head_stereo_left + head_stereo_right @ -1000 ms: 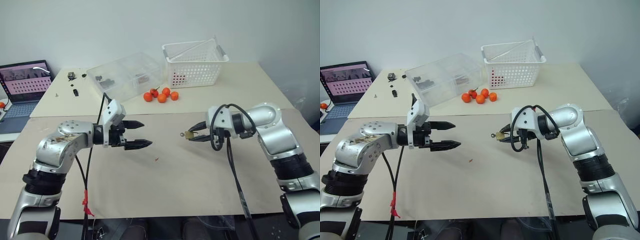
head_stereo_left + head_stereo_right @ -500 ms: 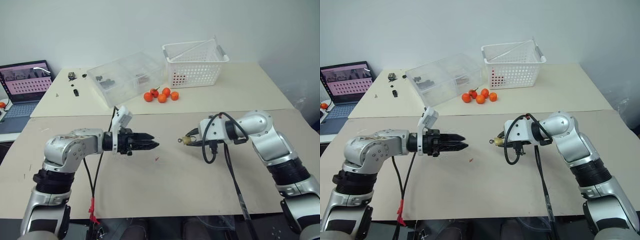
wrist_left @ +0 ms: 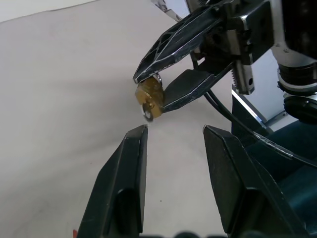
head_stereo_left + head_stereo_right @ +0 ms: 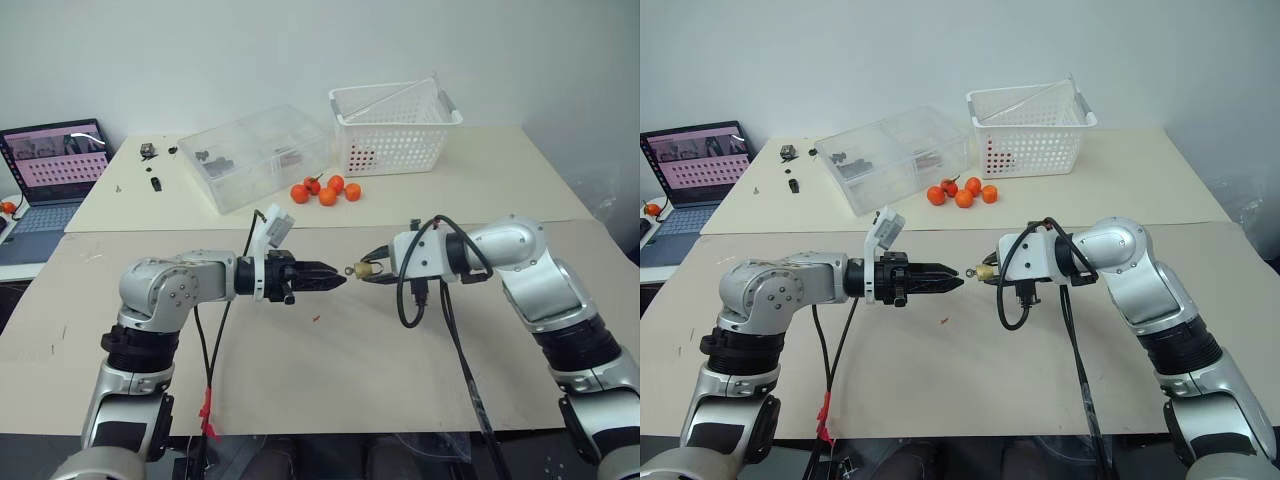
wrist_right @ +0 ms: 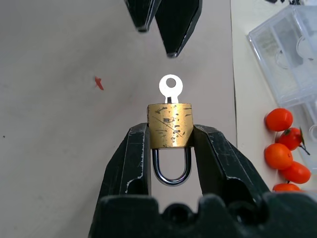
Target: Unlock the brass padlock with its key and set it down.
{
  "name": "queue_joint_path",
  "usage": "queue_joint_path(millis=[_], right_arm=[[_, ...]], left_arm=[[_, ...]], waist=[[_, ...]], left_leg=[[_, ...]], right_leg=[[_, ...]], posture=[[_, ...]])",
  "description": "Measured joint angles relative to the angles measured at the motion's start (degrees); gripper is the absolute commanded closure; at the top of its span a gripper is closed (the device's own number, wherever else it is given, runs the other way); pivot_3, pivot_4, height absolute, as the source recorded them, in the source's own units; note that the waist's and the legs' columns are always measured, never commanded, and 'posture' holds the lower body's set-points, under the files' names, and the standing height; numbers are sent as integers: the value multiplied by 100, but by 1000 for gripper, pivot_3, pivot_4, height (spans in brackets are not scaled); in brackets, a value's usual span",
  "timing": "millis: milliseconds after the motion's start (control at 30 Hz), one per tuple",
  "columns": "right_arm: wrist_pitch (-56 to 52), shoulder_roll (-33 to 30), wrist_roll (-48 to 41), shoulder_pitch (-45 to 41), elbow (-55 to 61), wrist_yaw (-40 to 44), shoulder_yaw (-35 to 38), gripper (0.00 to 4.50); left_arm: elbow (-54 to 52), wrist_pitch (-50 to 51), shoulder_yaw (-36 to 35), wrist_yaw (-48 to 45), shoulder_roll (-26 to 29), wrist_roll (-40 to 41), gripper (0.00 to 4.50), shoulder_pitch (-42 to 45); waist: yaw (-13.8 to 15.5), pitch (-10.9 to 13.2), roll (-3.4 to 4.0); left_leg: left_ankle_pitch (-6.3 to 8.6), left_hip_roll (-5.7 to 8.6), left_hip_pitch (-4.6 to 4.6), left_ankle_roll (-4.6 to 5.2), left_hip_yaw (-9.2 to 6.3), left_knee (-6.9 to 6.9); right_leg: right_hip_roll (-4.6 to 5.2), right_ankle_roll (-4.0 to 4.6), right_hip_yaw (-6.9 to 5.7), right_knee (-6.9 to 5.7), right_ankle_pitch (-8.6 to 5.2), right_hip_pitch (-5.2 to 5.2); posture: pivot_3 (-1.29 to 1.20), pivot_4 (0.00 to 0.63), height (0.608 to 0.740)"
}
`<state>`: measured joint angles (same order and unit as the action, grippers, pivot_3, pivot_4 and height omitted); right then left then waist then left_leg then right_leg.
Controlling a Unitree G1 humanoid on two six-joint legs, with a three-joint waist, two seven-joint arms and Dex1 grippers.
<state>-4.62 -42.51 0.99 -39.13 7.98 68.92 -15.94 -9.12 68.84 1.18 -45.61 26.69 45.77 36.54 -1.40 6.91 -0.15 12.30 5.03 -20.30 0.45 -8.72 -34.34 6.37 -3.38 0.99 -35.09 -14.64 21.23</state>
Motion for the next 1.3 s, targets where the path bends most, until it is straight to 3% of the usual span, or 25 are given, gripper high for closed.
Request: queue_joint_path(millis=[1300], right_arm=[[-207,-157,7,-4,273,-152,68,3603]], left_arm=[[697,-212,35,5,-185,-300,2626,379]], waist=[[54,1,-1]], left_leg=[[1,2,-2,-2,2,1]], right_leg=[[1,0,0,5,0,0]], posture=[[0,150,740]])
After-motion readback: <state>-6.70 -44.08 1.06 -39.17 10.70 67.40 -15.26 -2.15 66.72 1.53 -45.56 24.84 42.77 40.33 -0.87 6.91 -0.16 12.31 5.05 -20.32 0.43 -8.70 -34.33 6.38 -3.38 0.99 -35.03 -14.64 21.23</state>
